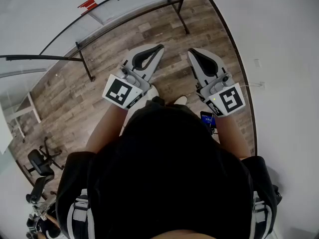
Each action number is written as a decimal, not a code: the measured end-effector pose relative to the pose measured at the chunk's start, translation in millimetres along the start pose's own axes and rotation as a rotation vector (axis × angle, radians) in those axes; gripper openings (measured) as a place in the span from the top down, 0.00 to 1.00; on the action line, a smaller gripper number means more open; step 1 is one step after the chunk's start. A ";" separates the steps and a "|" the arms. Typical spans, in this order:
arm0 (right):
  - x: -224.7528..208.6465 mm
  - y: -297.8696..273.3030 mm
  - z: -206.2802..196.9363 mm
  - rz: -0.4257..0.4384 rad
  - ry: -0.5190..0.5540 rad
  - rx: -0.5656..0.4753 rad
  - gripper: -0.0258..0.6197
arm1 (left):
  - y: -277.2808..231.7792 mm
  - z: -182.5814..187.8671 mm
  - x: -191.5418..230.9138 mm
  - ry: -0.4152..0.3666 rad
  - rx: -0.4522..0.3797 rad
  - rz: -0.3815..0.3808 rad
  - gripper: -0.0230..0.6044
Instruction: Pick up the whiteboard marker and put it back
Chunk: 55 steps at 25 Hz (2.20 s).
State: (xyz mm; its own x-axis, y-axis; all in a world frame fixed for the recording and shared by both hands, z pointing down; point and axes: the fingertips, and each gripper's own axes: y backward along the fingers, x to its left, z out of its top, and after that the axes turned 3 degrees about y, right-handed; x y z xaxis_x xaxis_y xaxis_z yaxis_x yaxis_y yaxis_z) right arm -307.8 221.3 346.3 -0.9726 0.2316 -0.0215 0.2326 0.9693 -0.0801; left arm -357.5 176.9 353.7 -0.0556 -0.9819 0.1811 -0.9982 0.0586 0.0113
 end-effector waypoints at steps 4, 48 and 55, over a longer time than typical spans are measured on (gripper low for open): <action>17.0 28.8 4.1 -0.002 0.020 -0.014 0.97 | 7.6 4.0 -32.3 -0.029 -0.007 0.010 0.96; 50.7 -24.0 7.3 -0.029 0.021 -0.007 0.97 | 42.7 16.4 5.0 -0.022 -0.043 -0.050 0.96; 21.7 -27.3 8.3 -0.004 0.018 -0.018 0.97 | 13.4 22.0 13.4 -0.042 -0.043 -0.034 0.96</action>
State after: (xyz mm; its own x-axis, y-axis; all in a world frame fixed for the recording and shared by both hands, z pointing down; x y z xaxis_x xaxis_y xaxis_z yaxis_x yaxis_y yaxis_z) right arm -335.2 199.2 339.7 -0.9735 0.2287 -0.0034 0.2284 0.9715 -0.0626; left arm -372.1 160.6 334.7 -0.0238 -0.9900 0.1390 -0.9977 0.0323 0.0590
